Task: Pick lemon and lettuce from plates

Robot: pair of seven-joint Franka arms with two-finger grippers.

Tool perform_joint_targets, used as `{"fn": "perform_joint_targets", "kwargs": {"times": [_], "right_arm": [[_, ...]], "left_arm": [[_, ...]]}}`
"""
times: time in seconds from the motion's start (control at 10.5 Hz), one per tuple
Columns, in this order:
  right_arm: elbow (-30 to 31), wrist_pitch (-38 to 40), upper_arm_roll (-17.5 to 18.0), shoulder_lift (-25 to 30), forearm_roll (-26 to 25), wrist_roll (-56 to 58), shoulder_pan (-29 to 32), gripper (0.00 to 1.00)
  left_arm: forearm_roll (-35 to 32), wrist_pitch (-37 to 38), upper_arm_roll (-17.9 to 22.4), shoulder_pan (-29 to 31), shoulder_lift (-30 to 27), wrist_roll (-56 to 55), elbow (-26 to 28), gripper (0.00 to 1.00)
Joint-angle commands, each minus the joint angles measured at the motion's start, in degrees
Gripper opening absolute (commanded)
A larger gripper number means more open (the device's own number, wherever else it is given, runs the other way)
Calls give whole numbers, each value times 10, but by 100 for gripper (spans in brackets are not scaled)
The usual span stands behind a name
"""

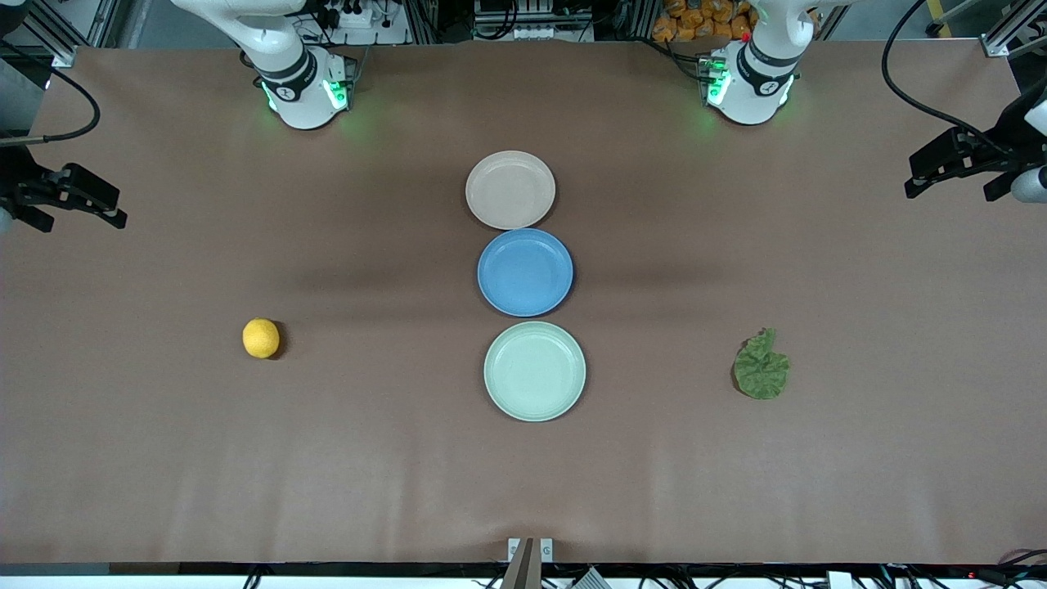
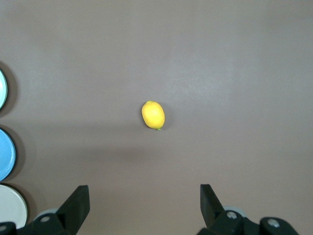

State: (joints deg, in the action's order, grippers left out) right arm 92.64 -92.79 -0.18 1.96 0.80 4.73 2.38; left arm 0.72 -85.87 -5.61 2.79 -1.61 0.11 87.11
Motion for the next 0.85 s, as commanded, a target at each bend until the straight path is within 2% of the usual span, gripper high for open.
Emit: {"fn": "perform_joint_targets", "kwargs": {"times": [0.0, 0.76], "right_arm": [[-6, 9, 12, 1, 8, -7, 14, 100], [-4, 14, 12, 1, 9, -7, 14, 100]], "left_arm": [[2, 17, -1, 2, 16, 1, -12, 100], [0, 16, -1, 3, 24, 1, -21, 100]]}}
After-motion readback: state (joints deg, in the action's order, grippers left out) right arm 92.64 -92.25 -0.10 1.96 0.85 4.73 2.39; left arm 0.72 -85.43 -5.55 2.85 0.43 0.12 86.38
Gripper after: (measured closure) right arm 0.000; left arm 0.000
